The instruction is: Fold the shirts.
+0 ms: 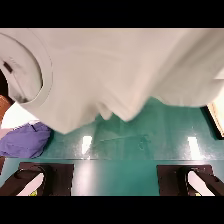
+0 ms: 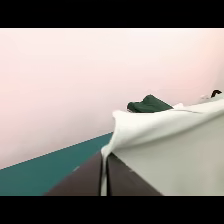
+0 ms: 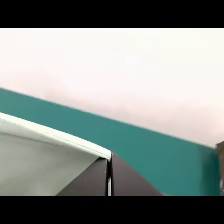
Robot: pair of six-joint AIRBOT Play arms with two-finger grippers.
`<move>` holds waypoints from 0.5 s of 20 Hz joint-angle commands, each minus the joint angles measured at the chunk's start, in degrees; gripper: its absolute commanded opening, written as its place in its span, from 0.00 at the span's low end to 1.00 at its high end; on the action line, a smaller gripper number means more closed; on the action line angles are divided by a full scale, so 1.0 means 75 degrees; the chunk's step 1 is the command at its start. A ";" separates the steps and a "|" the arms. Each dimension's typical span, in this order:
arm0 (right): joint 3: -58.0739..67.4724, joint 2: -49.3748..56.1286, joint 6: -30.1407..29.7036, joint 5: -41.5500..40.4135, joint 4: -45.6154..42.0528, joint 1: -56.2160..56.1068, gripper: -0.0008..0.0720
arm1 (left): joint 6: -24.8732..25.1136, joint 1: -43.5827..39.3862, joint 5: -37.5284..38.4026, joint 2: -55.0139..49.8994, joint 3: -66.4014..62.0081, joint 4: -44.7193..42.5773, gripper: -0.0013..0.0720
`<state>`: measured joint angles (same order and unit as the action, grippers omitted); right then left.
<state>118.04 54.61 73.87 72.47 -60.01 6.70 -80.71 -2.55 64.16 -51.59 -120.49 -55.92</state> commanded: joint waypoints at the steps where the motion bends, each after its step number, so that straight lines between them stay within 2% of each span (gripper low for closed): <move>1: 0.0507 0.0493 0.0198 0.0323 -0.0137 0.0131 0.03 | 0.0082 0.0006 -0.0265 -0.0152 0.0498 -0.0787 0.05; 3: -0.0178 0.0997 0.0233 0.0382 -0.0143 -0.0236 0.03 | -0.0198 0.0006 -0.0050 -0.0554 0.1303 -0.1524 0.05; 7: -0.1550 0.2760 0.0227 0.0402 -0.0201 -0.1288 0.03 | -0.0268 0.0006 0.0679 -0.2218 0.2696 -0.1609 0.05; 10: -0.2113 0.4269 0.0207 -0.0694 -0.0373 -0.1792 0.03 | -0.0172 0.0006 0.0388 -0.3771 0.3287 -0.1571 0.05</move>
<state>106.37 77.52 75.42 72.62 -62.30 -3.11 -82.26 -2.55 67.22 -70.81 -100.44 -67.29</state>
